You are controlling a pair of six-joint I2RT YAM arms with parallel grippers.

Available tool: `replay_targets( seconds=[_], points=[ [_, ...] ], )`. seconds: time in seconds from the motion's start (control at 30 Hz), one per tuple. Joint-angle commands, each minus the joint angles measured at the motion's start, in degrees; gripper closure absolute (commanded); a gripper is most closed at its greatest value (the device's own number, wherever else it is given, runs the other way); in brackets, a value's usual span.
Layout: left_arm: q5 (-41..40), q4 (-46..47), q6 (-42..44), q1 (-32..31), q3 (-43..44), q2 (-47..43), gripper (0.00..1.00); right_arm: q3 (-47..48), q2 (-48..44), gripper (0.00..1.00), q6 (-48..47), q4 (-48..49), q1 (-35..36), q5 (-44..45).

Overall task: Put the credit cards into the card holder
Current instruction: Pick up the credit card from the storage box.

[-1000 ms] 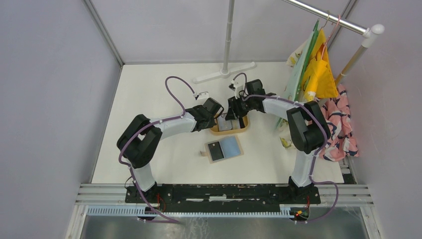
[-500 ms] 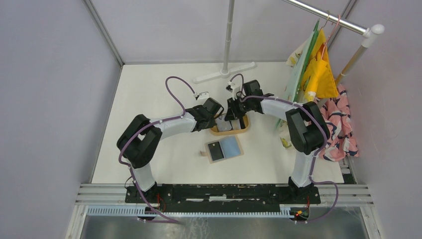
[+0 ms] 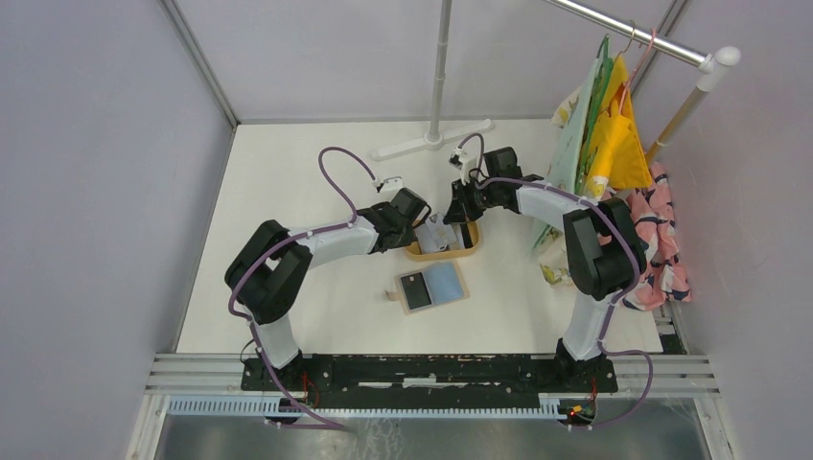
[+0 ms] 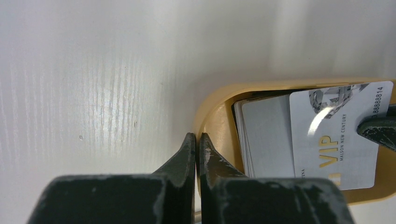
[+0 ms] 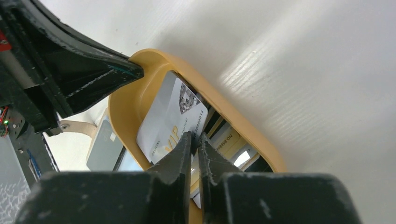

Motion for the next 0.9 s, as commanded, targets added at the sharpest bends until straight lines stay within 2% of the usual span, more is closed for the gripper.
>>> replay_targets(
  seconds=[0.0,0.13,0.4,0.63,0.73,0.87],
  points=[
    [1.9,3.9,-0.2,0.0,2.0,-2.3,0.93,0.0,-0.4,0.93,-1.0,1.9,-0.3,-4.5],
    [2.7,4.1,0.2,0.2,1.7,-3.9,0.85,-0.6,-2.3,1.0,-0.3,3.2,-1.4,-6.9],
    [4.4,5.1,2.0,0.6,0.3,-7.8,0.68,-2.4,-4.5,1.0,3.7,6.6,-2.9,-11.6],
    [6.2,5.1,5.5,1.1,-0.9,-12.8,0.54,-5.8,-6.0,1.0,9.3,14.6,-3.4,-17.3],
    [8.1,7.0,7.7,1.2,-3.9,-17.2,0.45,-7.7,-6.7,1.0,12.4,18.8,-3.5,-19.7],
    [13.7,14.7,11.0,1.4,-11.8,-26.0,0.32,-9.2,-7.2,1.0,15.2,22.6,-3.5,-22.1]
  ],
)
